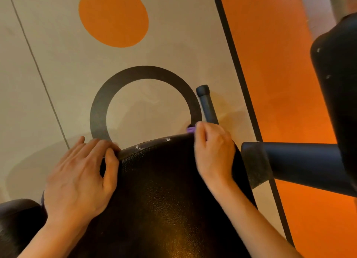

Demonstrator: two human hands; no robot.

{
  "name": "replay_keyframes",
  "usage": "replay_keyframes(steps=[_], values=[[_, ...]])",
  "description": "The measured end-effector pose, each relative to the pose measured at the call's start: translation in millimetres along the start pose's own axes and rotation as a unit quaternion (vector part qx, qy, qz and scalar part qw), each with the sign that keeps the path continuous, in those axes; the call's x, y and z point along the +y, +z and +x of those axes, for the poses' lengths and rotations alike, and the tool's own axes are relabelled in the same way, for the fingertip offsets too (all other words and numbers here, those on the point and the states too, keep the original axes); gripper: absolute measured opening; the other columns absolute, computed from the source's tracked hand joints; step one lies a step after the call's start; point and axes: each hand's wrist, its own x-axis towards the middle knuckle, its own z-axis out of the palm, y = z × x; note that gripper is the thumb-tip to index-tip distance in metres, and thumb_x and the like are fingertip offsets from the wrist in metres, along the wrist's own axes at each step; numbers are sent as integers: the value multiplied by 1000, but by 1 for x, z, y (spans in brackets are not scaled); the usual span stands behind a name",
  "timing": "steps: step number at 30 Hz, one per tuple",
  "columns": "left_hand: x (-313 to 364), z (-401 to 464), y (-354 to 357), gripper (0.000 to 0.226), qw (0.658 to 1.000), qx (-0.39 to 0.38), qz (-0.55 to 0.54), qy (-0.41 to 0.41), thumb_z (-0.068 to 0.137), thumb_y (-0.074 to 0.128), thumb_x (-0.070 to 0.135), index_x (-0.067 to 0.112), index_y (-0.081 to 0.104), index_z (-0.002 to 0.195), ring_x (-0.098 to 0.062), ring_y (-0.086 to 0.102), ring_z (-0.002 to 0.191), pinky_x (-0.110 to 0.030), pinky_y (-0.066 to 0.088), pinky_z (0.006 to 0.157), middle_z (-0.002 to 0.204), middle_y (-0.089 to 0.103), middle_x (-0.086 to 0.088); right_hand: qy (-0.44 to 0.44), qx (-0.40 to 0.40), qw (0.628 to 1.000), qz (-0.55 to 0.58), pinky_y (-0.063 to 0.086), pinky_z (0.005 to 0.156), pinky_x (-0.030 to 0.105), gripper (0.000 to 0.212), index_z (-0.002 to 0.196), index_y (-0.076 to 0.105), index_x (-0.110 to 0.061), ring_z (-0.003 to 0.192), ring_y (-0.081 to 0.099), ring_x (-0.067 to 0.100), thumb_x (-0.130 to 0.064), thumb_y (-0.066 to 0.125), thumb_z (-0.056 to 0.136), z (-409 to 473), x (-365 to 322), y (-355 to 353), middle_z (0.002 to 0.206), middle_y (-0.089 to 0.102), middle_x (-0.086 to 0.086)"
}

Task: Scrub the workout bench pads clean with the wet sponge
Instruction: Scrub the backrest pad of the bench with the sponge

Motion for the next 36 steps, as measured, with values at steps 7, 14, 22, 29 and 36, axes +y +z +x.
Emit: replay_keyframes(steps=[7,14,22,29,36], values=[[3,0,-4,44,999,8,35,-17,98,22,39,21,62,93,-24,62,80,-41,47,70,87,64,3,-10,-86,992,88,47,73,26,32,75,55,-28,75,57,4,-34,37,102,8,39,-25,72,58,-10],[6,-2,-3,40,999,34,31,-16,98,27,35,20,64,91,-24,63,80,-38,45,69,87,66,3,-113,-43,991,63,41,82,18,32,86,65,-24,85,53,-1,-33,38,101,-15,-21,7,83,63,-13],[9,-5,-6,34,998,46,34,-9,98,32,30,19,63,89,-16,50,71,-29,32,67,83,64,1,63,-18,995,76,45,67,26,40,67,59,-21,68,56,7,-32,41,102,5,16,-12,64,58,-7],[8,-3,-4,36,999,48,1,-8,98,29,35,20,61,89,-20,56,73,-33,42,68,82,62,3,-147,-102,978,107,49,73,25,32,73,62,-26,73,58,3,-29,48,100,-1,-12,-7,70,60,-18],[3,-3,-1,37,998,56,3,-10,96,26,37,22,59,87,-18,55,73,-34,41,69,82,60,5,-113,-27,985,127,49,93,33,22,84,72,-16,86,63,3,-22,56,97,-30,-55,15,85,70,-9]])
